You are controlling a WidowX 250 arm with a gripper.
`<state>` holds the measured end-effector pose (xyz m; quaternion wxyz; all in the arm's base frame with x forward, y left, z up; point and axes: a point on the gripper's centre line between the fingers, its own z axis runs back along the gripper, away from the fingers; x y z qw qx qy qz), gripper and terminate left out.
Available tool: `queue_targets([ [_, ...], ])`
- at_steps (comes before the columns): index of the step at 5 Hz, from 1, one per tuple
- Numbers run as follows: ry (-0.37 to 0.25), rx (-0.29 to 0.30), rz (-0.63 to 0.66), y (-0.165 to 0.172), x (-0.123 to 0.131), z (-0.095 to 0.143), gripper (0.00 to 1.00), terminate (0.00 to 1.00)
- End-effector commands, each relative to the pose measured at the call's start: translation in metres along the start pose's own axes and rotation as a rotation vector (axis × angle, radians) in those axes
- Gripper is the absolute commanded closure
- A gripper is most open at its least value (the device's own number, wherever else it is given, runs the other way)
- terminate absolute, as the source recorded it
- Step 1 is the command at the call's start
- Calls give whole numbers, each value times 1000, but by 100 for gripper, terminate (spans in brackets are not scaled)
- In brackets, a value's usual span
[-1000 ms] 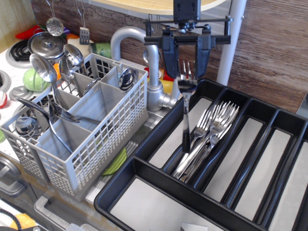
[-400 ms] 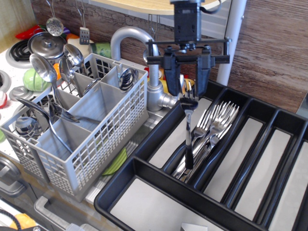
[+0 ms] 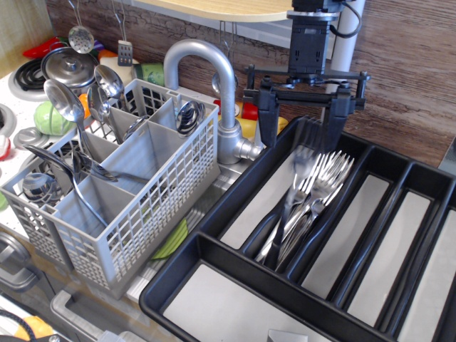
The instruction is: Put fork from basket to tray
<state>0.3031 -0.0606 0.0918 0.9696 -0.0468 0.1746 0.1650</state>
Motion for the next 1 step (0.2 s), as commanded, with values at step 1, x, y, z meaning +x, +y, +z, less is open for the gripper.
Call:
queue_targets([
  [1, -58, -26, 6, -2, -3, 19, 0, 100],
])
